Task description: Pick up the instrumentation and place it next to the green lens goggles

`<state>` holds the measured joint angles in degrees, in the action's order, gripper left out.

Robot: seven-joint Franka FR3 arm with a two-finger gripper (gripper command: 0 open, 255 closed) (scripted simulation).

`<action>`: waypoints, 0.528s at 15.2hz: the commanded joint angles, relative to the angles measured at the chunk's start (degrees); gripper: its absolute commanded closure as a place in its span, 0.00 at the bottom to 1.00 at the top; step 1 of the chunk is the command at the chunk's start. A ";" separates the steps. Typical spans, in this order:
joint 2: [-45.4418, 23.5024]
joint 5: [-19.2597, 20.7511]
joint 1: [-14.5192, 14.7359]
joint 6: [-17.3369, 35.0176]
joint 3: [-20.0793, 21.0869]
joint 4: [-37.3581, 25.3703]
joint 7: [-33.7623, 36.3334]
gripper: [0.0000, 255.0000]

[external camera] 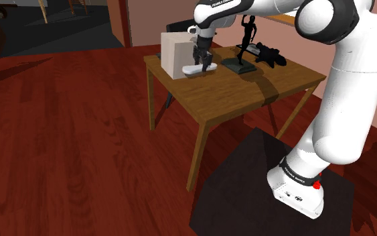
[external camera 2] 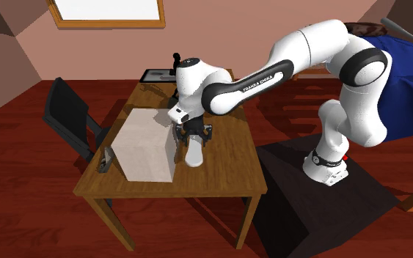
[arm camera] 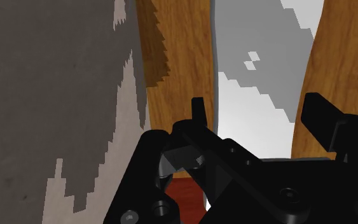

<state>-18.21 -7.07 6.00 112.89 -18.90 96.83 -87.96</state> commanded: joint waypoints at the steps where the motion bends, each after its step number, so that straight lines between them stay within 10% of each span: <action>1: 0.57 0.24 0.04 -1.50 -0.09 -0.96 0.16 1.00; 8: 1.60 0.73 0.00 -6.48 -0.28 -4.98 0.55 1.00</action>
<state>-16.76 -6.40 5.98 107.08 -19.17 92.39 -87.51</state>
